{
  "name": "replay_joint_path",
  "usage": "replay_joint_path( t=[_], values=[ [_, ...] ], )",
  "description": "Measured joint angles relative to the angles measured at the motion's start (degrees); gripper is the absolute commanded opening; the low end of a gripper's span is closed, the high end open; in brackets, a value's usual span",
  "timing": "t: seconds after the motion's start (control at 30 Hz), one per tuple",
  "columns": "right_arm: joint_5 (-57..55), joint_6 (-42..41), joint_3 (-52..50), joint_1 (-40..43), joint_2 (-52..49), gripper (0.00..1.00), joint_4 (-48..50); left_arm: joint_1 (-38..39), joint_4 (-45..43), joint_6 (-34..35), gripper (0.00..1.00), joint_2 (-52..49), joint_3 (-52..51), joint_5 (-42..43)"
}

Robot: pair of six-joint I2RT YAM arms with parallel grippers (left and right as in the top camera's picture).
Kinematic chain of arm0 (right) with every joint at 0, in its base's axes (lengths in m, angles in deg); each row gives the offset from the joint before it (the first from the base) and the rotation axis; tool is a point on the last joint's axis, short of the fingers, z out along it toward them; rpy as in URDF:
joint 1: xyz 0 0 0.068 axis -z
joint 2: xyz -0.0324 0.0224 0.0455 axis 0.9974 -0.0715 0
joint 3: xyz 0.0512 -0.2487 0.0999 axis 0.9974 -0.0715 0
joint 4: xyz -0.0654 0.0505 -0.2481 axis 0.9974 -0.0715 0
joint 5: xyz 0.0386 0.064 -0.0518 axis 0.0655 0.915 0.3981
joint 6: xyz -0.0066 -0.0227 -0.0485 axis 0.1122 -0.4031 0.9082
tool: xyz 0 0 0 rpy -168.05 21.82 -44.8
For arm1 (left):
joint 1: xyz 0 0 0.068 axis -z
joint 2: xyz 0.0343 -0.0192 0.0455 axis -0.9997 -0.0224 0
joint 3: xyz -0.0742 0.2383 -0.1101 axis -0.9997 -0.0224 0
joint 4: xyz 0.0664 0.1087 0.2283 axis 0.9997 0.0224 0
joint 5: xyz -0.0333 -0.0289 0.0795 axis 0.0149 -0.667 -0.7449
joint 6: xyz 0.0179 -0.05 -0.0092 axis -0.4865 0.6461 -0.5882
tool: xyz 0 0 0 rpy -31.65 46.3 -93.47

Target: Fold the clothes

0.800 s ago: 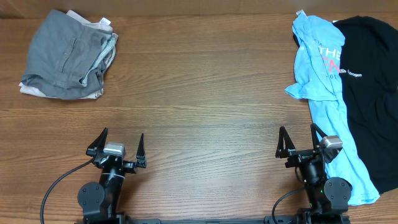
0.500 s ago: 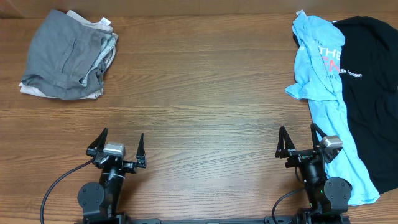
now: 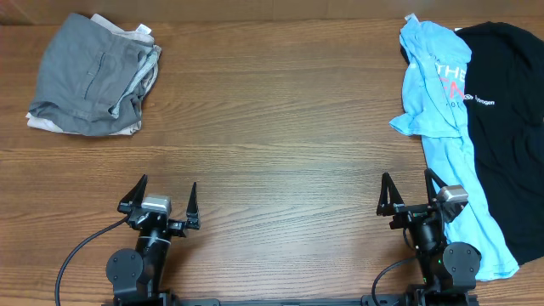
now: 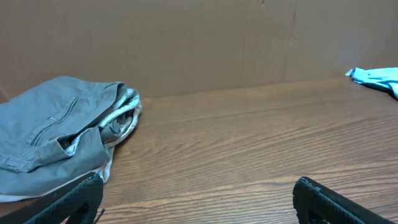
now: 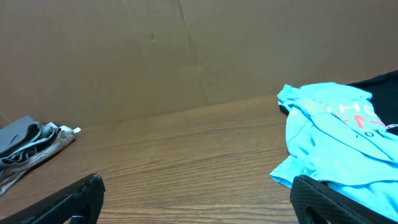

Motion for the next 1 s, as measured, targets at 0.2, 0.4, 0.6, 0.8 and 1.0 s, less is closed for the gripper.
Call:
replay_joint_path(
  t=[0.2,0.4,0.6,0.8,1.0],
  values=[
    [0.0,0.0,0.0,0.0,0.0,1.0,0.0,0.0,0.0,0.0,1.0,0.0,0.0,0.0],
    [0.0,0.0,0.0,0.0,0.0,1.0,0.0,0.0,0.0,0.0,1.0,0.0,0.0,0.0],
    [-0.1,0.0,0.0,0.0,0.0,1.0,0.0,0.0,0.0,0.0,1.0,0.0,0.0,0.0],
    [-1.6,0.0,0.0,0.0,0.0,1.0,0.0,0.0,0.0,0.0,1.0,0.0,0.0,0.0],
    [-2.0,0.0,0.0,0.0,0.0,1.0,0.0,0.0,0.0,0.0,1.0,0.0,0.0,0.0]
  ],
)
